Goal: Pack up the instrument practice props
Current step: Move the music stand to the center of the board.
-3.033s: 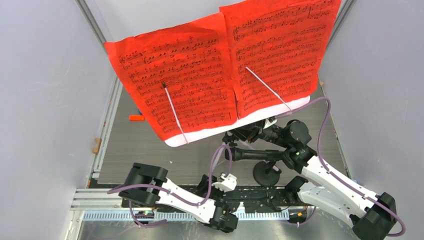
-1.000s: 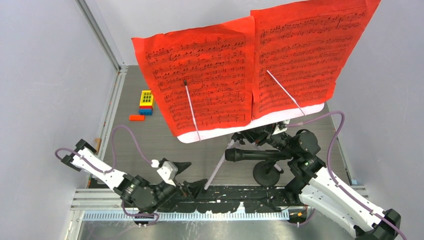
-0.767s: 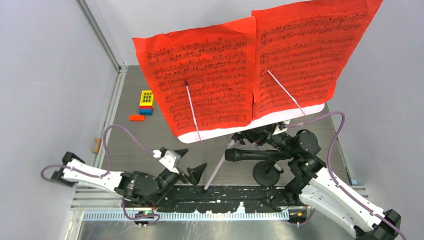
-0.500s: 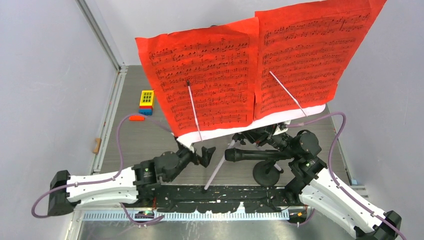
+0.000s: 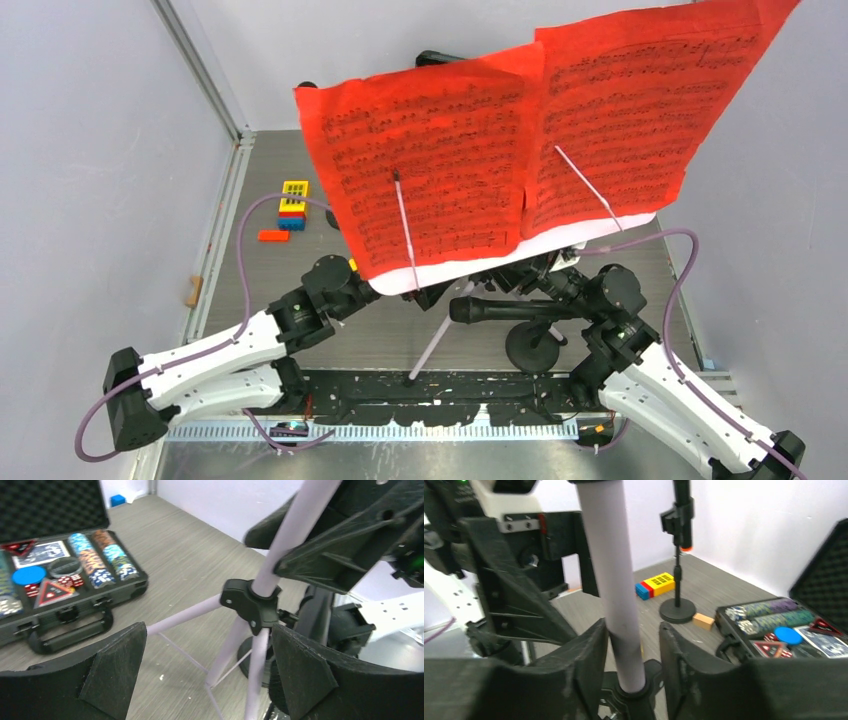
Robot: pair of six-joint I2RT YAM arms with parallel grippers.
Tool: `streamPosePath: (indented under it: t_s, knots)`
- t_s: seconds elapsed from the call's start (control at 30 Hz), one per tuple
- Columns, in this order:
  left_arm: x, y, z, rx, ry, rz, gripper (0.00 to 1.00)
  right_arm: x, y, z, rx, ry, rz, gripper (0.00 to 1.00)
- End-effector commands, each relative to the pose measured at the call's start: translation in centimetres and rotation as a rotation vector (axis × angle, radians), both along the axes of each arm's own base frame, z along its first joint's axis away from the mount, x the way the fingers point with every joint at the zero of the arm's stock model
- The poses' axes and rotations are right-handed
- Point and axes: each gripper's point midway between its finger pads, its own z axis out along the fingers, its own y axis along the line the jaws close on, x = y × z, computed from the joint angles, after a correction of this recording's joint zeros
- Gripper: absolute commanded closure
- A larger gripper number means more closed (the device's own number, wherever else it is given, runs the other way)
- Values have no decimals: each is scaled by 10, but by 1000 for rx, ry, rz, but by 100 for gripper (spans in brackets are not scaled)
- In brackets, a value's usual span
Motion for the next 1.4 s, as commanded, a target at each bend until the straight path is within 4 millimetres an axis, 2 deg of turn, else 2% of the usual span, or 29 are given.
streamPosePath:
  t_s: [0.0, 0.07, 0.17, 0.27, 0.33, 0.5, 0.67, 0.7, 0.73, 0.77, 0.8, 1.03, 1.13, 1.3, 1.37]
  knots:
    - [-18, -18, 31, -60, -65, -151, 2, 13, -13, -17, -19, 66, -99, 48]
    - [-19, -22, 33, -59, -68, -166, 2, 12, -16, -16, -14, 66, -109, 42]
    - [-20, -30, 36, -55, -73, -195, 2, 9, -21, -10, -2, 60, -120, 19]
    - [-21, -37, 41, -56, -85, -223, 2, 5, -26, -7, 9, 65, -131, 9]
    - [-19, -40, 45, -61, -94, -229, 2, -1, -32, -1, 38, 59, -136, 7]
    - [-9, -44, 55, -73, -115, -233, 2, -12, -48, 8, 110, 75, -160, 5]
    - [-2, -54, 64, -78, -125, -258, 1, -19, -76, 19, 185, 96, -252, 5]
    - [-1, -58, 65, -77, -126, -269, 1, -18, -79, 11, 165, 128, -272, 5]
    - [-1, -61, 66, -76, -128, -282, 1, -15, -89, 14, 184, 141, -326, 5]
    - [-1, -65, 67, -77, -129, -294, 1, -13, -93, 5, 158, 178, -352, 5]
    - [0, -69, 67, -75, -128, -303, 1, -13, -99, 7, 167, 189, -383, 5]
    - [5, -90, 62, -63, -124, -349, 13, -12, -117, -14, 145, 308, -475, 9]
    - [6, -93, 60, -67, -125, -355, 25, -9, -122, -24, 138, 367, -516, 11]
    - [8, -97, 62, -74, -125, -364, 36, -9, -121, -25, 142, 420, -519, 14]
    - [7, -101, 64, -74, -127, -376, 38, -8, -123, -28, 140, 457, -533, 15]
